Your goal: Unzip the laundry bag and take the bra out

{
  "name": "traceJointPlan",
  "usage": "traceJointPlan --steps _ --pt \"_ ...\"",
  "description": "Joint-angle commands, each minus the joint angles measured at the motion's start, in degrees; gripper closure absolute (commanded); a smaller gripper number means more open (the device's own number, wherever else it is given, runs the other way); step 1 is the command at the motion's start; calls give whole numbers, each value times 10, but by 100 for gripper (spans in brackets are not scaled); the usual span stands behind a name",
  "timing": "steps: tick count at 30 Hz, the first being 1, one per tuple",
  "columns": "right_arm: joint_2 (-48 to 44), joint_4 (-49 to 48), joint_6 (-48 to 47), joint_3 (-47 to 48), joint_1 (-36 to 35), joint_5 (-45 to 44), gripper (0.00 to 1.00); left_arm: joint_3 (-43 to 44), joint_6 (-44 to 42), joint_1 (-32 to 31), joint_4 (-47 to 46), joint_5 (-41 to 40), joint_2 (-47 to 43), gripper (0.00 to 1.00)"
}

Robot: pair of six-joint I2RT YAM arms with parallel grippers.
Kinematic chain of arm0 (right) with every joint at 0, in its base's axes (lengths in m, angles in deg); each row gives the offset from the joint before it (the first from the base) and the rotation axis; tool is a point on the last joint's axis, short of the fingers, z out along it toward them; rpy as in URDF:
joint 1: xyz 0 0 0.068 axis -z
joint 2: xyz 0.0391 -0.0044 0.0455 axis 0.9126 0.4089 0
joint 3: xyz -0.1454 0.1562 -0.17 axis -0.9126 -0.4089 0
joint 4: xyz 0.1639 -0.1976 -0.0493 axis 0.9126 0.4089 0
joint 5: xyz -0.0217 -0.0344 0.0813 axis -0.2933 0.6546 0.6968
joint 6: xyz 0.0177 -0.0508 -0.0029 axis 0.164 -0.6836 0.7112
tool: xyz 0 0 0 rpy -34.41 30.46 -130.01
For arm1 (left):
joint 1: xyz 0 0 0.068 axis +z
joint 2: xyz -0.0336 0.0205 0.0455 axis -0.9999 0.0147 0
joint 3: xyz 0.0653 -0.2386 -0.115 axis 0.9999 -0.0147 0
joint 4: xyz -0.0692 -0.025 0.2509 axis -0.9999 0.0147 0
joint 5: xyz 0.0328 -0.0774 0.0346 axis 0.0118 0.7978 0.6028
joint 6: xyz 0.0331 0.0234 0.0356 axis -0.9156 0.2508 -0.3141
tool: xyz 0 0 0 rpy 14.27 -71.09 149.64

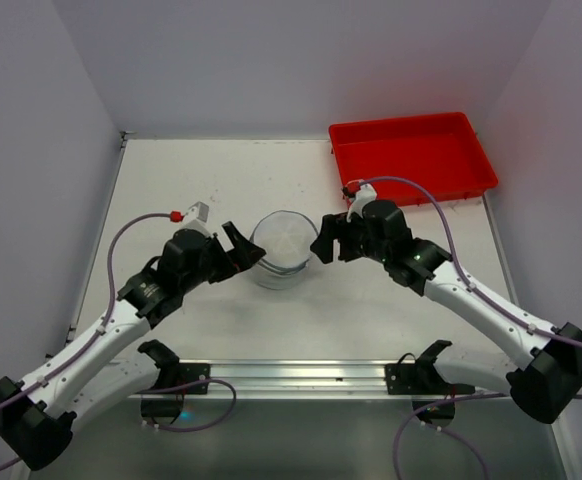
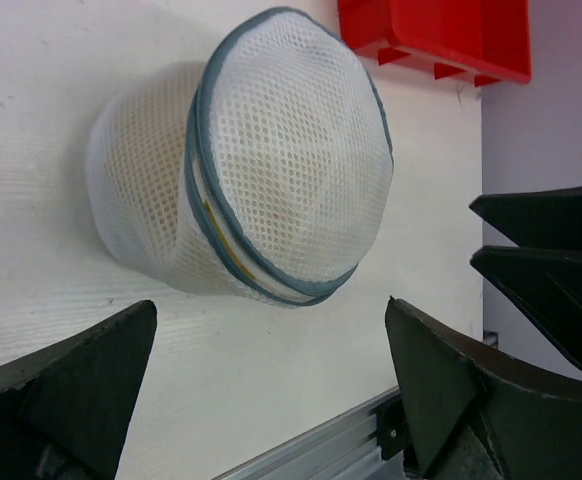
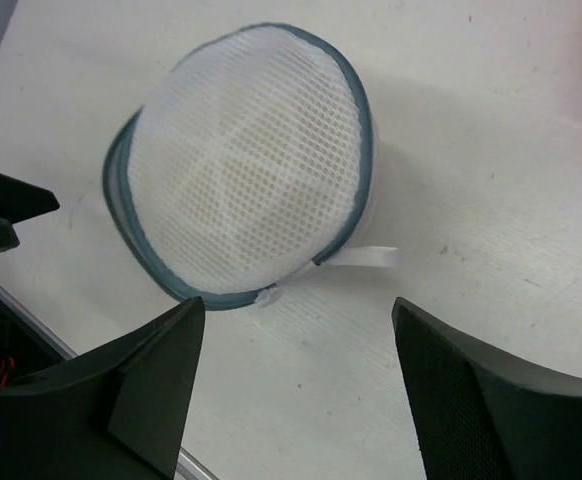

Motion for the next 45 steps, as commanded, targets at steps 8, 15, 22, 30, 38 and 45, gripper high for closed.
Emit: traceJointPlan --steps 8,15,22,30,38,45 --pt "102 69 -87 191 -112 -141 11 1 -83 112 -30 26 43 15" --pt "195 35 -84 256 -139 -146 11 -5 -111 122 -112 74 112 29" --pt "278 16 -88 295 -164 -178 13 -67 -101 122 -209 115 127 46" --pt "317 -6 -79 257 -170 -173 15 -146 -75 122 -347 161 125 78" --pt "346 -17 -42 212 -170 -210 14 -202 -44 121 -464 201 141 88" --pt "401 -4 -37 217 -171 -237 15 -227 -32 121 -493 203 134 91"
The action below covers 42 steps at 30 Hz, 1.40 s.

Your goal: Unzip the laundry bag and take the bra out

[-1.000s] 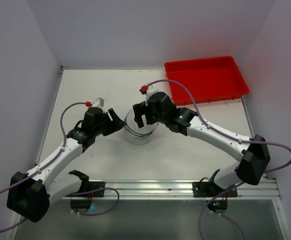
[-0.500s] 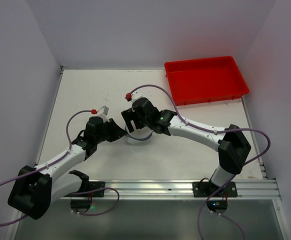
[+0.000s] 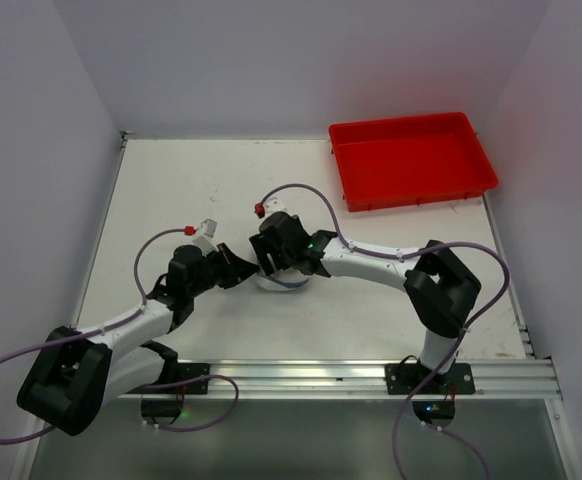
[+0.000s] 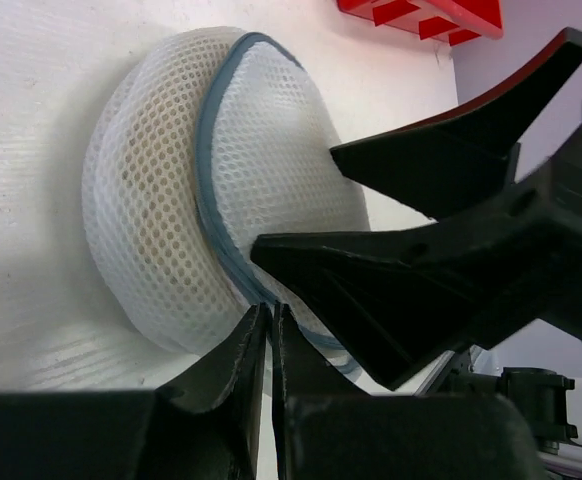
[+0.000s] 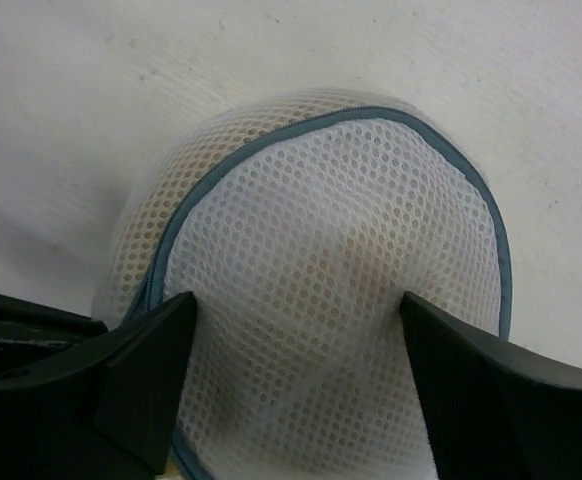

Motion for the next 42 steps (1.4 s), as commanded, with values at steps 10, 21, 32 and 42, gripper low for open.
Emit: traceJointPlan --steps 10,21,32,42 --pt "-75 -36 11 -38 -1 12 100 -3 0 2 -13 -11 -22 91" --pt "-233 -82 84 -137 28 23 86 20 -12 2 46 -47 -21 100" --pt "-401 -56 242 -325 140 14 26 39 -26 2 89 -59 -37 100" --pt "-513 -3 111 -253 132 117 11 129 -88 2 224 -87 -72 96"
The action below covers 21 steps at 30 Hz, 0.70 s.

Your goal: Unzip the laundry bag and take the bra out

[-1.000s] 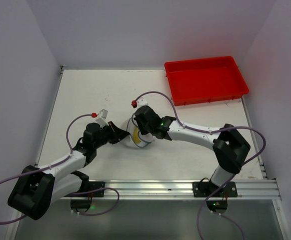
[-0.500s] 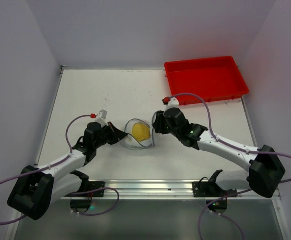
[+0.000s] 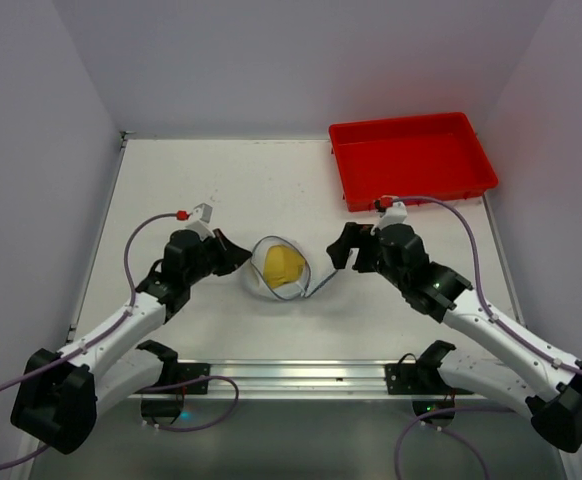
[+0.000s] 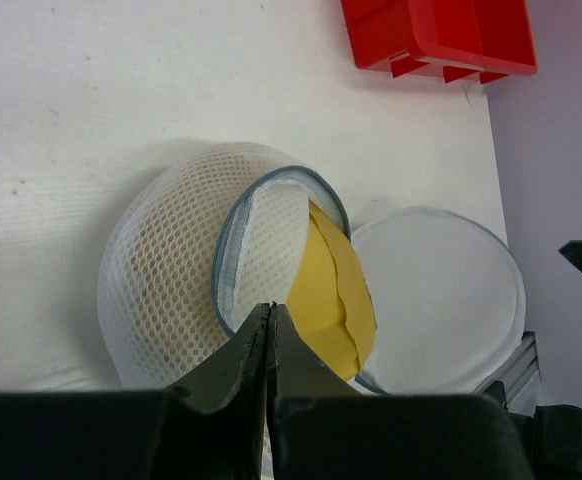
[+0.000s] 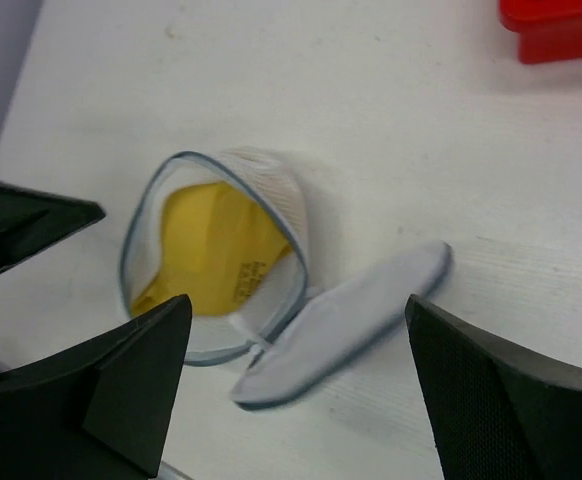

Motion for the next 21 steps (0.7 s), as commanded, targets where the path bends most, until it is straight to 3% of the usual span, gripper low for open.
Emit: traceJointPlan --steps 1,4,5,9,10,16,21 --pt "0 -22 -53 63 -20 87 11 47 -48 2 60 -25 -17 95" --pt "35 -26 -59 111 -37 127 10 63 -60 2 99 -29 -20 83" --pt "63 -24 -61 122 -53 128 10 69 -62 2 121 -35 -21 75" --pt "133 -46 -48 149 -68 143 10 98 -78 2 168 -59 -19 14" --pt "144 -55 -42 146 -68 142 10 102 -80 2 172 -54 -9 10" --pt "203 -117 -4 117 -68 138 10 122 -65 -21 162 -28 53 6" --pt "257 -125 25 123 -68 119 11 138 -52 -77 152 -71 113 19"
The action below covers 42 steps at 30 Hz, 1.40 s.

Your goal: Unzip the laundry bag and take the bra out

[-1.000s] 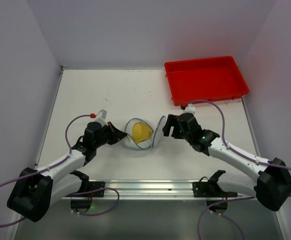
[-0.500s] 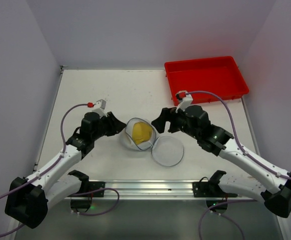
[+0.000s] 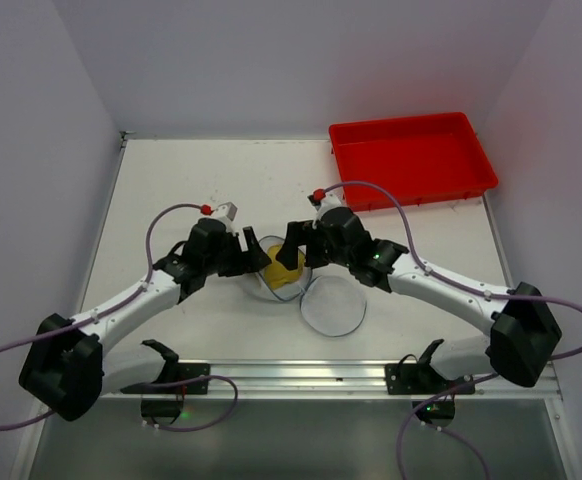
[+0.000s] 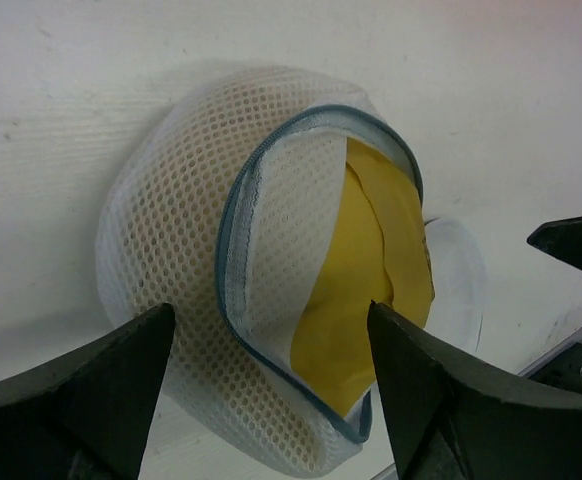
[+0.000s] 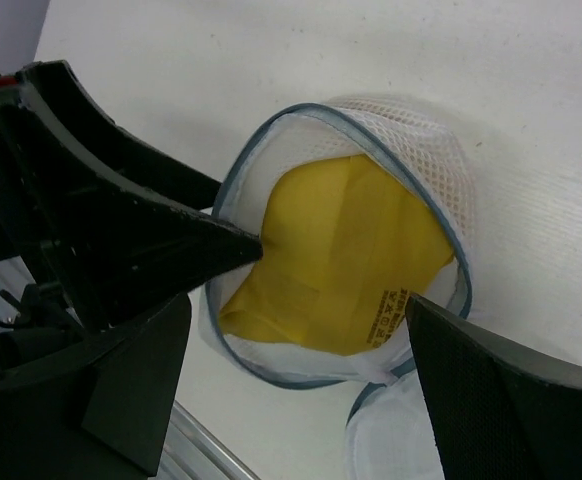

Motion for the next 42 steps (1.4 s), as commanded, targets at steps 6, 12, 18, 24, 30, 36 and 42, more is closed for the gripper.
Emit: traceJointPlan --steps 6,12,18,24,30,36,42 --pt "76 -42 104 -5 0 -14 11 10 29 -29 0 -54 53 60" --pt "102 -73 139 -30 2 13 11 -25 51 -30 -33 -51 28 82" --pt "121 -114 130 -26 2 47 20 -59 71 -30 -63 -35 10 83" --pt "111 -115 100 -8 0 58 28 -65 78 -29 -68 -31 2 85" --pt "87 -60 75 24 -14 21 24 -49 76 -29 -48 -40 -1 86" --pt "84 -16 75 53 -26 -1 21 -28 74 -29 -12 -51 -10 86" --pt "96 -31 87 49 -31 18 23 -23 80 -30 -6 -51 -25 86"
